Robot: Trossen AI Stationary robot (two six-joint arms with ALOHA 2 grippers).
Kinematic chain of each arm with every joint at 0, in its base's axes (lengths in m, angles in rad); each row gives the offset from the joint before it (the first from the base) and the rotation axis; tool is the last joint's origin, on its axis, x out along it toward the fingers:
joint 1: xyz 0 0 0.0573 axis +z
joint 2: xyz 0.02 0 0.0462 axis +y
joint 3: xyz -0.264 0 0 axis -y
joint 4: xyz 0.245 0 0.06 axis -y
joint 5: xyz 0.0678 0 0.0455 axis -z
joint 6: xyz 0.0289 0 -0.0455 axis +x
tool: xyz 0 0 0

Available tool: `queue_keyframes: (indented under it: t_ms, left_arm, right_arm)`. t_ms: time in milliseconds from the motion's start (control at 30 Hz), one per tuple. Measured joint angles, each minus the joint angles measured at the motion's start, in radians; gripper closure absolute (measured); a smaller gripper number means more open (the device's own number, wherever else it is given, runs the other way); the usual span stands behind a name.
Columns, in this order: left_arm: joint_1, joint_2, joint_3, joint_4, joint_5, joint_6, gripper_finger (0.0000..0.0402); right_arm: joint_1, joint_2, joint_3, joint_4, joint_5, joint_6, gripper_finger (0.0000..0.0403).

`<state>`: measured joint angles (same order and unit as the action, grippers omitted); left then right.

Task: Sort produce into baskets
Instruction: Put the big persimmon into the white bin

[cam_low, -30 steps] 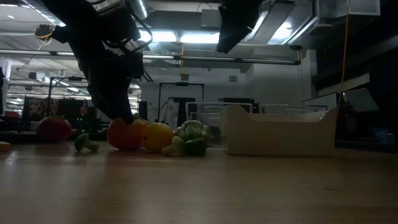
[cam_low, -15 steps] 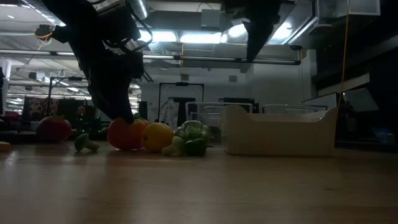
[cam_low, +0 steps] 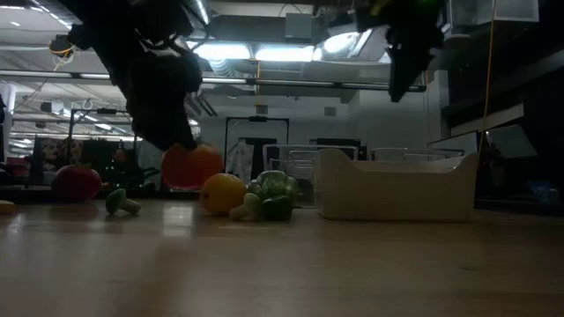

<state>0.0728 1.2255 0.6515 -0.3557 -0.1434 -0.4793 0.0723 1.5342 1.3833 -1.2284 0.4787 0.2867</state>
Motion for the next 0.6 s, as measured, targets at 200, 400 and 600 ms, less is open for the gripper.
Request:
queue_keyframes:
  t_ms: [200, 400, 600]
  left_arm:
    - [0.0, -0.045, 0.066, 0.009, 0.004, -0.04, 0.0071]
    - [0.0, -0.035, 0.138, 0.183, 0.004, -0.038, 0.0071]
    - [0.0, 0.02, 0.186, 0.377, 0.0, -0.039, 0.0071]
  right_arm:
    - [-0.001, -0.184, -0.253, 0.275, -0.053, 0.001, 0.0105]
    - [-0.001, -0.261, -0.396, 0.449, -0.053, -0.007, 0.0105]
    - [-0.001, -0.264, -0.41, 0.484, -0.052, -0.064, 0.0105]
